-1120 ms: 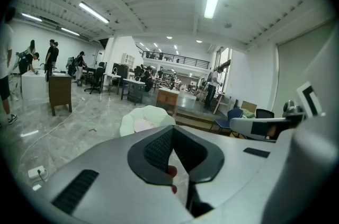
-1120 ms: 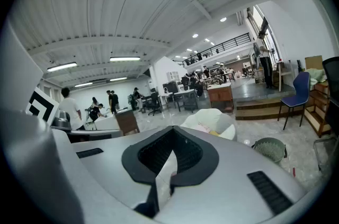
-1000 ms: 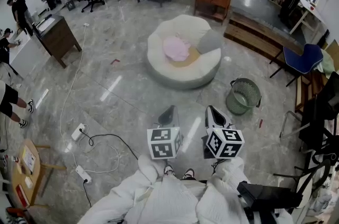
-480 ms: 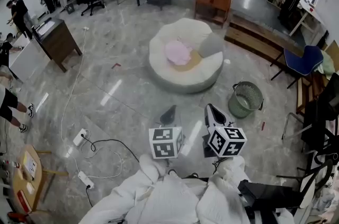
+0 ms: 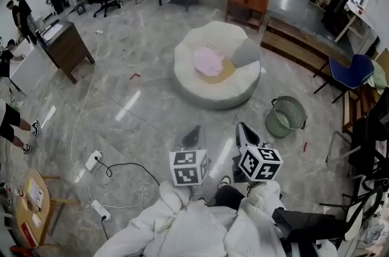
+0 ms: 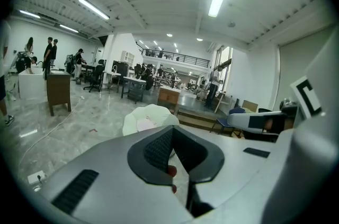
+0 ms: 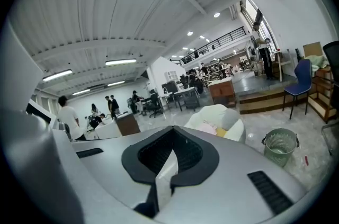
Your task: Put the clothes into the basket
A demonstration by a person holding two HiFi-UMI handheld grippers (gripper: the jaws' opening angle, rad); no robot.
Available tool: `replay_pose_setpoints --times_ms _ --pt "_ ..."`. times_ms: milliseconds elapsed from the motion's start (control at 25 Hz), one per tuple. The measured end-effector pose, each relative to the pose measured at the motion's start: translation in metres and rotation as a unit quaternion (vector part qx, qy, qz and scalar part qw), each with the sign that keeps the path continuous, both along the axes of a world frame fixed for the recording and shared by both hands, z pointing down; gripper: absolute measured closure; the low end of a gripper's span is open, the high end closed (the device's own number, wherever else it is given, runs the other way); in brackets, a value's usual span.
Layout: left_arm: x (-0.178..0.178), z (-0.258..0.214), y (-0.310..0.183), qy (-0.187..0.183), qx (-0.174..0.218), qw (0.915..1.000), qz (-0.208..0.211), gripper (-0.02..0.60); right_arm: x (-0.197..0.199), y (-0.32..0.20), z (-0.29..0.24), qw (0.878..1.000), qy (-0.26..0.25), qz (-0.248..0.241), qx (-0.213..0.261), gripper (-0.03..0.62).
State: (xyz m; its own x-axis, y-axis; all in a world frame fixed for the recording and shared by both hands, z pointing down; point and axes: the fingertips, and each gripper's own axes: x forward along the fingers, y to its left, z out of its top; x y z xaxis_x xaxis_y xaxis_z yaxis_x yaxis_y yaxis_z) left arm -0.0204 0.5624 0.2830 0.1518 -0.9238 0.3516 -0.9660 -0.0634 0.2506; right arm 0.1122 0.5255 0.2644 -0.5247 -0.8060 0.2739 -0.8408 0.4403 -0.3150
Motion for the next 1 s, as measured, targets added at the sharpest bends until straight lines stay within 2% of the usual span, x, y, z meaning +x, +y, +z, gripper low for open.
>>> replay_pose_setpoints --times_ms 320,640,880,1000 --pt "-0.005 0.013 -0.051 -0.004 -0.007 1.0000 -0.001 0.580 -0.006 -0.053 0.014 1.000 -0.004 -0.002 -0.011 0.571" --pt "-0.017 0.013 -0.134 -0.014 -0.010 0.9997 -0.018 0.580 -0.018 -0.141 0.019 1.000 -0.004 -0.025 -0.018 0.571" --pt "-0.011 0.009 -0.198 -0.019 -0.006 0.9994 -0.029 0.580 -0.010 -0.215 0.017 0.999 -0.003 -0.035 -0.019 0.571" --pt "-0.006 0.014 -0.233 -0.016 -0.016 0.9994 -0.027 0.580 -0.005 -0.249 0.015 0.999 -0.004 -0.035 -0.016 0.571"
